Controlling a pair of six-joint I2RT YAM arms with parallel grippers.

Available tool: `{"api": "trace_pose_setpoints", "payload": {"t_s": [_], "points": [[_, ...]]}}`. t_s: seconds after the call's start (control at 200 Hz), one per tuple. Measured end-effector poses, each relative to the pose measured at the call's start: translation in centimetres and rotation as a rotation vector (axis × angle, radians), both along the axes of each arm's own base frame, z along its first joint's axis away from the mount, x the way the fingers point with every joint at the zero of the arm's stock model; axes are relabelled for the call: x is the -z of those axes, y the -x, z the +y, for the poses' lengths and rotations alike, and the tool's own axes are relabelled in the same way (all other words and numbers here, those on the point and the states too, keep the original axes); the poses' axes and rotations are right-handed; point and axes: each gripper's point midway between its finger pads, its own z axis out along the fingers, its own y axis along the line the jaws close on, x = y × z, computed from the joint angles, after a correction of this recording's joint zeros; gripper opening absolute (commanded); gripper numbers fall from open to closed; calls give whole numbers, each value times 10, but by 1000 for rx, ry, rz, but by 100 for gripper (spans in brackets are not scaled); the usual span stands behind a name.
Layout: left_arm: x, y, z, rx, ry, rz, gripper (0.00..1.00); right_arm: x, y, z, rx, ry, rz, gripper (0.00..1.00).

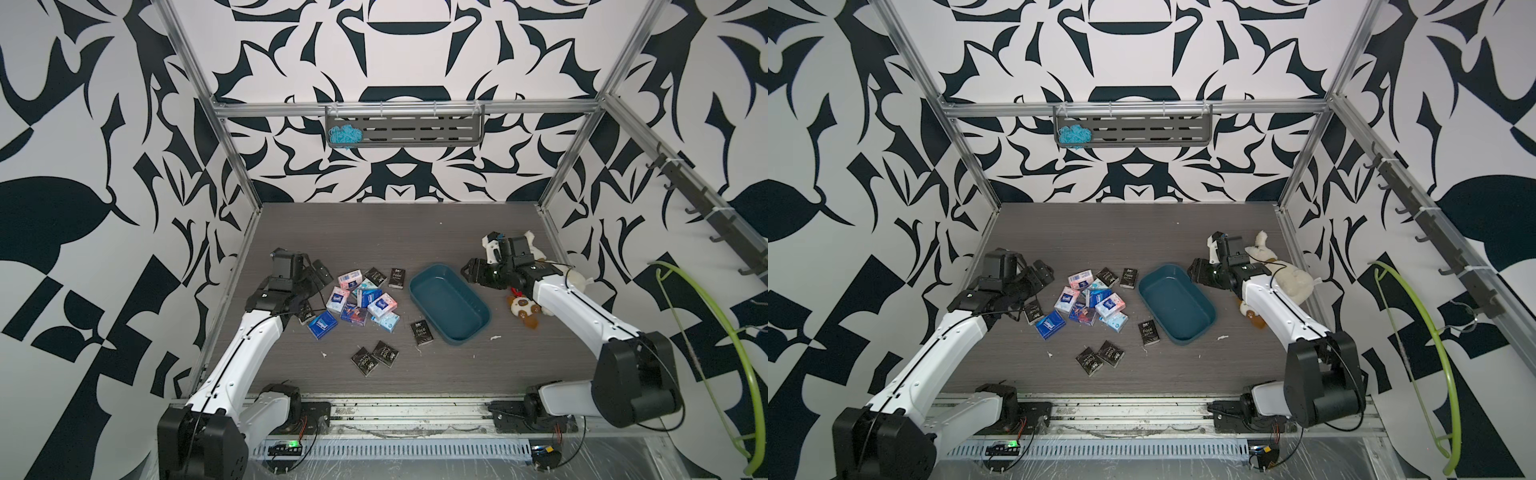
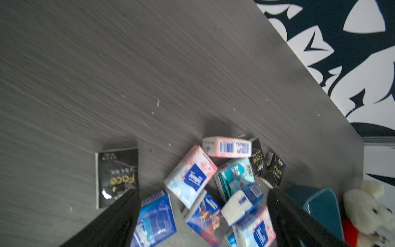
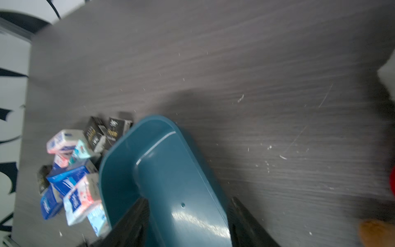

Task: Put the pocket tissues into the storage box
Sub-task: Adjust the storage box at the center of the board.

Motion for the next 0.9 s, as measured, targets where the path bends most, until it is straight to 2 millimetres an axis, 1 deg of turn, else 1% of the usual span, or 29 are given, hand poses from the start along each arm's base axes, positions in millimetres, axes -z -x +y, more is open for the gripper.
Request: {"api": "trace_pose_setpoints", "payload": {"t_s": [0.105, 0.16, 0.275, 0.36, 0.43, 0.445, 0.52, 0.55, 0.61, 0.625, 0.665, 0.825, 0.9], "points": [[9, 6, -11, 17, 36, 51, 99, 17, 11, -2, -37, 39, 85, 58], [16, 7, -13, 22, 42, 80, 99, 23, 15, -1, -56, 54, 118, 54], [27, 6, -18, 49, 43, 138, 99, 31, 17, 10, -130, 90, 155, 51], [26, 1, -23, 73, 48, 150, 99, 36, 17, 21, -185, 119, 161, 41], [23, -3, -26, 88, 54, 146, 99, 44, 18, 27, -221, 143, 173, 38], [23, -3, -27, 91, 56, 146, 99, 45, 18, 27, -229, 150, 175, 38], [22, -2, -28, 100, 63, 146, 99, 54, 21, 26, -239, 174, 197, 28], [22, -2, -29, 103, 63, 146, 99, 56, 21, 24, -237, 183, 203, 27], [22, -2, -30, 109, 64, 146, 99, 57, 20, 22, -234, 194, 205, 25], [22, -2, -30, 110, 64, 146, 99, 57, 20, 22, -231, 196, 205, 23], [22, -2, -30, 113, 65, 147, 99, 56, 19, 21, -226, 201, 198, 21], [22, -1, -32, 120, 73, 148, 99, 50, 15, 13, -195, 236, 157, 22], [22, -1, -33, 117, 82, 152, 99, 51, 13, 7, -166, 265, 155, 22]]}}
